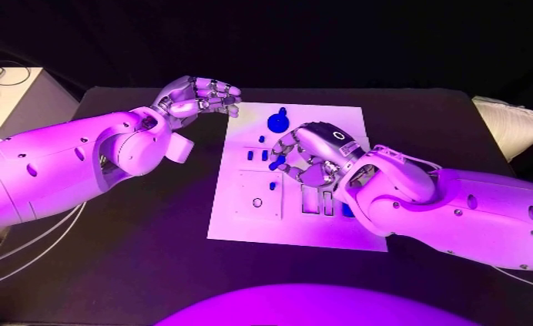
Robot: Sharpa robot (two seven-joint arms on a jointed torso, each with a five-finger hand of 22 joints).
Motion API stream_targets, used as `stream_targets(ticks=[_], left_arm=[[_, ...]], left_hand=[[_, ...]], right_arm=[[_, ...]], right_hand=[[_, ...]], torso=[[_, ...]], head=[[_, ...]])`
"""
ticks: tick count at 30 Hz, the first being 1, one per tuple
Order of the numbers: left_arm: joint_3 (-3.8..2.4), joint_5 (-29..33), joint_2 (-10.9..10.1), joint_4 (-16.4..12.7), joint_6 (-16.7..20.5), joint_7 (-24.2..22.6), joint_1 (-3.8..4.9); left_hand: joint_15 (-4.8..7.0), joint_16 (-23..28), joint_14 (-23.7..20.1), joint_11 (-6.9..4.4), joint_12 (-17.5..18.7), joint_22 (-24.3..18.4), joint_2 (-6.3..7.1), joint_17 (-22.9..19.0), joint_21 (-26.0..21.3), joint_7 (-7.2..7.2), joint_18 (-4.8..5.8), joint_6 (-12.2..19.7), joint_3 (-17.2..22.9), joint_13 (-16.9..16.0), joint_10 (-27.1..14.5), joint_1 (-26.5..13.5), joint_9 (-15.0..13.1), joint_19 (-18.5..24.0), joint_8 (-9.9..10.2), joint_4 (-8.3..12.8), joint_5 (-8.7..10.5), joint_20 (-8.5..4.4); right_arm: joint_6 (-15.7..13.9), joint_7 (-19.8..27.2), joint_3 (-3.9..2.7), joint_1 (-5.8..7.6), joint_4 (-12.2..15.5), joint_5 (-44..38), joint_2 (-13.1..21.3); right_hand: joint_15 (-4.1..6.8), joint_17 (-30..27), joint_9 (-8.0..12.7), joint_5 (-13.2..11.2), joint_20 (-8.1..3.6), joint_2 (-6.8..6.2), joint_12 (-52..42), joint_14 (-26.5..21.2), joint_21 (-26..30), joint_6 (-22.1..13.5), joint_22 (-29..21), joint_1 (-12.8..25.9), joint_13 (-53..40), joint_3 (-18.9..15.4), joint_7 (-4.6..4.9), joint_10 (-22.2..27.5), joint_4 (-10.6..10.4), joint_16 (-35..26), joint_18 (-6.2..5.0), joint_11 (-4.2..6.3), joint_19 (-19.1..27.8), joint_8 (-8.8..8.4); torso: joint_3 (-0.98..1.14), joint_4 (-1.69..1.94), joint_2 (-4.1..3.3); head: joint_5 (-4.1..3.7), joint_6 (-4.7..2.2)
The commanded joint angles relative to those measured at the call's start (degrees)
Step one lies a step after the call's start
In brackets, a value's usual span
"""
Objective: Assemble the parts on the task board
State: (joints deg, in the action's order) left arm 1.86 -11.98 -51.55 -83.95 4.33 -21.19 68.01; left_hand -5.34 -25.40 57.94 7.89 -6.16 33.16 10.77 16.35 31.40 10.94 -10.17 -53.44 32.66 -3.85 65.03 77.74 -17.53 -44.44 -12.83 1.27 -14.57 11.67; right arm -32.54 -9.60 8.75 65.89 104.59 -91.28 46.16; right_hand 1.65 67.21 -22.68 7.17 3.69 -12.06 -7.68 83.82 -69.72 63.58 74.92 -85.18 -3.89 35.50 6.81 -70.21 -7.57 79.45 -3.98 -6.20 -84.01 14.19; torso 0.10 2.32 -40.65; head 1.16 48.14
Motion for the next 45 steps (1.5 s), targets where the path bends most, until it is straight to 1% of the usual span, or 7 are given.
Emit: stream_targets(ticks=[1,3,8,19,27,34,45], left_arm=[[-0.04,0.4,0.3,-0.1,-1.1,-0.4,-0.02],[-0.04,0.4,0.4,-0.1,-1.1,-0.3,-0.02],[-0.04,0.4,0.6,-0.1,-1.1,-0.3,-0.03],[-0.04,0.4,0.7,-0.1,-1.2,-0.3,-0.03],[-0.03,0.4,0.7,-0.1,-1.2,-0.3,-0.03],[-0.03,0.4,0.7,-0.1,-1.2,-0.2,-0.03],[-0.03,0.4,0.6,-0.1,-1.2,-0.2,-0.03]], left_hand=[[-0.05,0.2,0.5,0.24,0.4,0.1,-0.48,0.0,-0.3,0.38,0.04,0.0,-0.4,0.0,0.0,0.2,0.1,-0.2,0.2,0.0,-0.28,-0.05],[-0.05,0.2,0.5,0.24,0.4,0.1,-0.48,0.0,-0.3,0.38,0.04,0.0,-0.4,0.0,0.0,0.2,0.1,-0.2,0.2,0.0,-0.28,-0.05],[-0.05,0.2,0.5,0.24,0.4,0.1,-0.48,0.0,-0.3,0.38,0.04,0.0,-0.4,0.0,0.0,0.2,0.1,-0.2,0.2,0.0,-0.28,-0.05],[-0.05,0.2,0.5,0.24,0.4,0.1,-0.48,0.0,-0.3,0.38,0.04,0.0,-0.4,0.0,0.0,0.2,0.1,-0.2,0.2,0.0,-0.28,-0.05],[-0.05,0.2,0.5,0.24,0.4,0.1,-0.48,0.0,-0.3,0.38,0.04,0.0,-0.4,0.0,0.0,0.2,0.1,-0.2,0.2,0.0,-0.28,-0.05],[-0.05,0.2,0.5,0.24,0.4,0.1,-0.48,0.0,-0.3,0.38,0.04,0.0,-0.4,0.0,0.0,0.2,0.1,-0.2,0.2,0.0,-0.28,-0.05],[-0.05,0.2,0.5,0.24,0.4,0.1,-0.48,0.0,-0.3,0.38,0.04,0.0,-0.4,0.0,0.0,0.2,0.1,-0.2,0.2,0.0,-0.28,-0.05]], right_arm=[[1.0,2.2,0.12,-0.97,-0.4,-1.3,-1.6],[1.7,2.3,0.22,-1.41,-0.7,-1.5,-2.5],[4.2,2.3,0.61,-2.47,-1.6,-2.0,-4.5],[9.1,-0.1,0.97,-3.87,-3.4,-5.4,-6.5],[9.9,-1.6,1.03,-4.22,-3.8,-6.9,-6.8],[10.6,-2.0,1.05,-4.36,-4.3,-7.5,-7.0],[10.9,-2.5,1.1,-4.57,-5.1,-8.2,-7.4]], right_hand=[[0.33,-0.1,-0.1,0.4,-0.2,0.7,-0.2,1.8,0.4,-0.4,3.5,0.0,-1.8,0.4,0.08,-3.9,0.0,0.2,0.05,3.52,-1.8,0.23],[0.33,-0.2,-0.1,0.4,-0.19,0.71,-0.2,1.8,0.4,-0.4,3.4,0.1,-1.9,0.4,0.08,-3.9,0.1,0.1,0.04,3.52,-1.8,0.23],[0.32,-0.3,-0.1,0.4,-0.19,0.72,-0.1,1.7,0.5,-0.4,3.4,0.1,-1.9,0.5,0.1,-3.9,0.1,0.1,0.02,3.51,-1.8,0.24],[0.3,-0.5,-0.2,0.5,-0.17,0.77,0.0,1.7,0.6,-0.5,3.4,0.3,-1.9,0.7,0.12,-3.8,0.3,0.0,0.01,3.48,-1.8,0.27],[0.29,-0.4,-0.3,0.6,-0.16,0.78,0.0,1.7,0.3,-0.5,3.5,0.4,-1.9,0.8,0.12,-3.9,0.4,0.0,0.05,3.48,-1.8,0.3],[0.29,-0.4,-0.3,0.6,-0.16,0.77,0.0,1.7,0.4,-0.6,3.5,0.4,-2.0,0.8,0.12,-3.9,0.5,0.0,0.05,3.47,-1.8,0.33],[0.29,-0.3,-0.4,0.7,-0.16,0.75,0.1,1.7,0.2,-0.6,3.6,0.5,-2.0,0.9,0.12,-3.9,0.6,0.0,0.08,3.47,-1.8,0.37]], torso=[[-0.09,0.12,-0.01],[-0.11,0.06,-0.02],[0.01,-0.05,-0.12],[0.07,0.06,-0.12],[0.1,0.03,-0.12],[0.03,-0.02,-0.06],[-0.02,0.1,-0.12]], head=[[0.41,0.25],[0.59,0.27],[1.09,0.5],[1.56,1.18],[1.67,1.47],[1.78,1.74],[1.78,1.86]])
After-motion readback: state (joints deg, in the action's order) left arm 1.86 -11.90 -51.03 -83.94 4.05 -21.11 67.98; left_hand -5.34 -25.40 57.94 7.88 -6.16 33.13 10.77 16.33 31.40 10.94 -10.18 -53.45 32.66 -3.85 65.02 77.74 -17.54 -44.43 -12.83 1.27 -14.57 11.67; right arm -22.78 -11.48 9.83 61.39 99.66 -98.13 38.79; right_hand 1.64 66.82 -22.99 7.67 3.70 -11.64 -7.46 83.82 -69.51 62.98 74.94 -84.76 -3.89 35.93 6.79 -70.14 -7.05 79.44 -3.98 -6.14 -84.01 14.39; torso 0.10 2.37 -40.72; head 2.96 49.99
